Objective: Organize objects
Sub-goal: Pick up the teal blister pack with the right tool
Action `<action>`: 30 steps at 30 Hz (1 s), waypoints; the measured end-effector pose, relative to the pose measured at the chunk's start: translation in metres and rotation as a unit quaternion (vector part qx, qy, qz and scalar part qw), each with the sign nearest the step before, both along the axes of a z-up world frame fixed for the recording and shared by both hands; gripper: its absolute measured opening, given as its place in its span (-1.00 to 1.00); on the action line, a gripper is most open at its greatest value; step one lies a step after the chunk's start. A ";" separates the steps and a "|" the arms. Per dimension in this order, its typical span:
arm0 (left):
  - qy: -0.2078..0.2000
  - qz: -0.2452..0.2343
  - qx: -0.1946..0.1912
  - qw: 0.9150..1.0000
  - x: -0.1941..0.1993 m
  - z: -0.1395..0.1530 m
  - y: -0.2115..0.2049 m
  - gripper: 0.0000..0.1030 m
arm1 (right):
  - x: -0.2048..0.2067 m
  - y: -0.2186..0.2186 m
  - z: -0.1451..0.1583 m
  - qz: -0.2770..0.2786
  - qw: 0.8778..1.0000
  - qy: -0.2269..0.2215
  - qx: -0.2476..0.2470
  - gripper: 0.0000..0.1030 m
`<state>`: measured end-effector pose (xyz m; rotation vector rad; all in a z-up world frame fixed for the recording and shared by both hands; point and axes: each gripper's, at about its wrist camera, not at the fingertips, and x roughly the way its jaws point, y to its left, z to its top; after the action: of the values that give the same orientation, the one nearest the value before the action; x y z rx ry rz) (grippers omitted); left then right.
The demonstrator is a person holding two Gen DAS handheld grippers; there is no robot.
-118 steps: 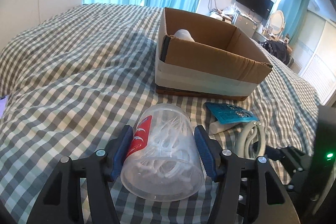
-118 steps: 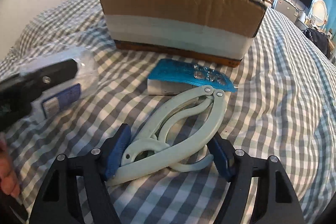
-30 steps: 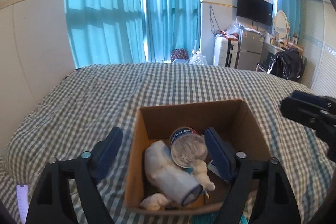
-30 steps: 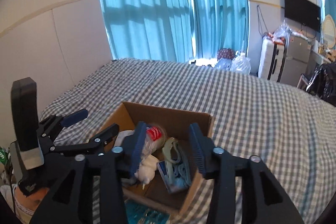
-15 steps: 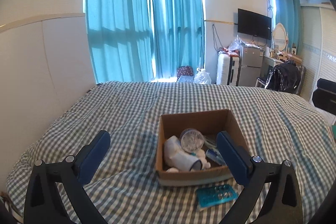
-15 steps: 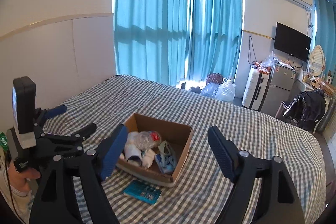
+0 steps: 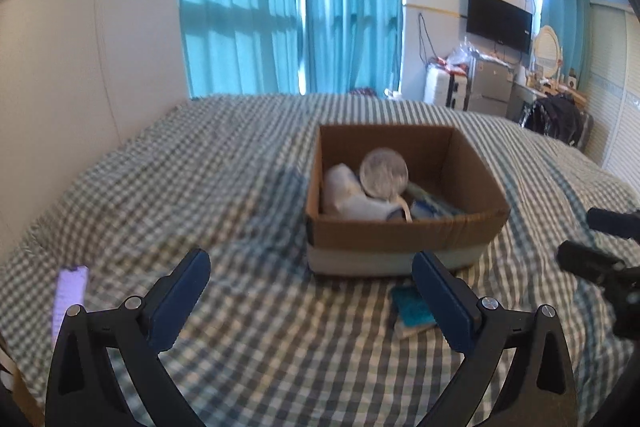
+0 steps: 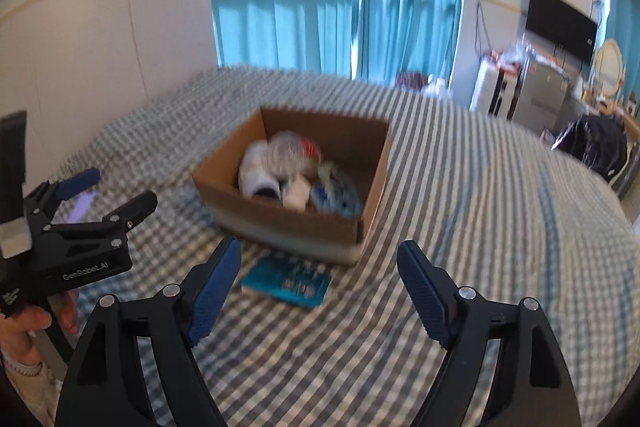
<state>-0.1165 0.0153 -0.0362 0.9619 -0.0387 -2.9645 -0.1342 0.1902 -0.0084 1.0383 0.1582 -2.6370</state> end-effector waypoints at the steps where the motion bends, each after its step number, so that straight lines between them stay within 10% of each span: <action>1: -0.003 0.000 -0.005 1.000 0.000 -0.008 0.001 1.00 | -0.006 -0.002 -0.013 -0.001 1.000 -0.012 0.000 0.56; 17: -0.096 0.028 -0.012 0.995 -0.029 -0.094 -0.014 1.00 | -0.083 -0.019 -0.130 -0.046 0.992 -0.116 -0.017 0.56; 30: -0.104 0.020 -0.043 0.993 -0.029 -0.102 0.001 1.00 | -0.072 -0.020 -0.134 -0.020 0.991 -0.127 -0.041 0.55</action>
<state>-0.1454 0.0158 -0.1382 1.2373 -0.1476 -2.7885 -0.2061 0.1704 -0.1423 1.3471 -0.0284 -2.4929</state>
